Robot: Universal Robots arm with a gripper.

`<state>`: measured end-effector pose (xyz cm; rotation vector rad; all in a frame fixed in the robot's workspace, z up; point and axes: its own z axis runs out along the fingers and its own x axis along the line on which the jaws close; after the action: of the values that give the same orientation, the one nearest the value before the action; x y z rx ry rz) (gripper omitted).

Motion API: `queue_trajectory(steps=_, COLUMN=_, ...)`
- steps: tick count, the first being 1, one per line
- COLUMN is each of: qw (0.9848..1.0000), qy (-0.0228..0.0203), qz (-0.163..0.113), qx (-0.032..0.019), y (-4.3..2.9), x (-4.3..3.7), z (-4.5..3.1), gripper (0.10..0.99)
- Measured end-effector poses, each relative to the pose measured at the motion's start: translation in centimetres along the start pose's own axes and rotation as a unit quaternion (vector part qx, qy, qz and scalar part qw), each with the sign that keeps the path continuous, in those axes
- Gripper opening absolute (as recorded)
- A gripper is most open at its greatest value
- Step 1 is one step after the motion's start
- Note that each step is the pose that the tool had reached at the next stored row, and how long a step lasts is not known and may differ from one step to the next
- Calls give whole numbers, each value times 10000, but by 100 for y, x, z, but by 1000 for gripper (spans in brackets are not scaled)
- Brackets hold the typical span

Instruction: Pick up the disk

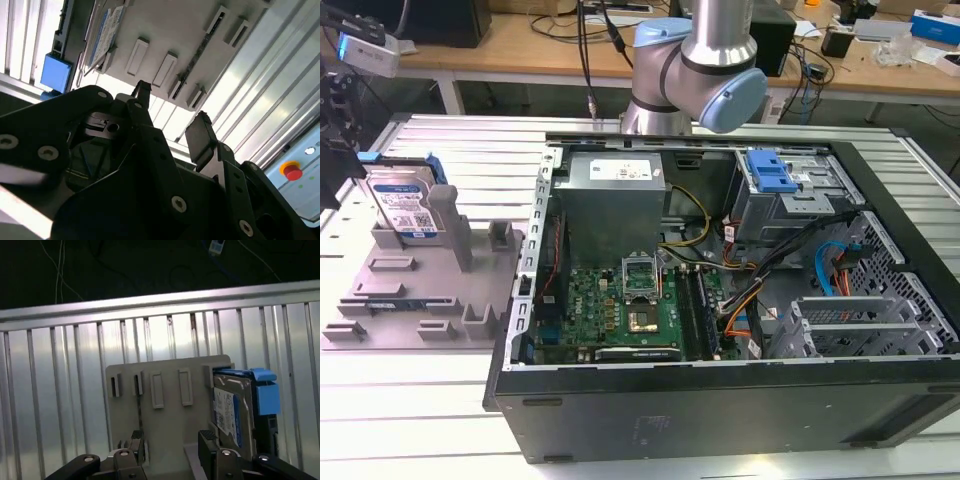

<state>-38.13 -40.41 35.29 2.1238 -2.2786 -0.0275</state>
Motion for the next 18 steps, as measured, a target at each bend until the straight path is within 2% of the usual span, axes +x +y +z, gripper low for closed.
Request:
queue_trajectory(steps=1, qw=9999, qy=4, qz=-148, qx=3, y=0, x=0, z=1, gripper=557)
queue_trajectory(steps=4, qw=9999, qy=4, qz=-153, qx=9, y=-1, x=-1, z=1, gripper=557)
queue_trajectory(steps=5, qw=9999, qy=9, qz=-152, qx=9, y=1, x=-26, z=1, gripper=557)
queue_trajectory(steps=6, qw=9999, qy=26, qz=-152, qx=9, y=4, x=-81, z=0, gripper=557)
queue_trajectory(steps=7, qw=9999, qy=56, qz=-152, qx=11, y=9, x=-196, z=0, gripper=557)
queue_trajectory(steps=8, qw=9999, qy=63, qz=-151, qx=12, y=12, x=-262, z=-1, gripper=557)
queue_trajectory(steps=13, qw=9999, qy=68, qz=-151, qx=19, y=28, x=-517, z=-4, gripper=557)
queue_trajectory(steps=14, qw=9999, qy=66, qz=-151, qx=38, y=34, x=-608, z=-5, gripper=557)
queue_trajectory(steps=15, qw=9998, qy=64, qz=-149, qx=83, y=42, x=-657, z=-5, gripper=557)
queue_trajectory(steps=16, qw=9997, qy=62, qz=-149, qx=185, y=56, x=-682, z=-4, gripper=557)
queue_trajectory(steps=17, qw=9996, qy=64, qz=-148, qx=220, y=98, x=-722, z=-1, gripper=557)
queue_trajectory(steps=18, qw=9996, qy=64, qz=-148, qx=221, y=101, x=-724, z=0, gripper=557)
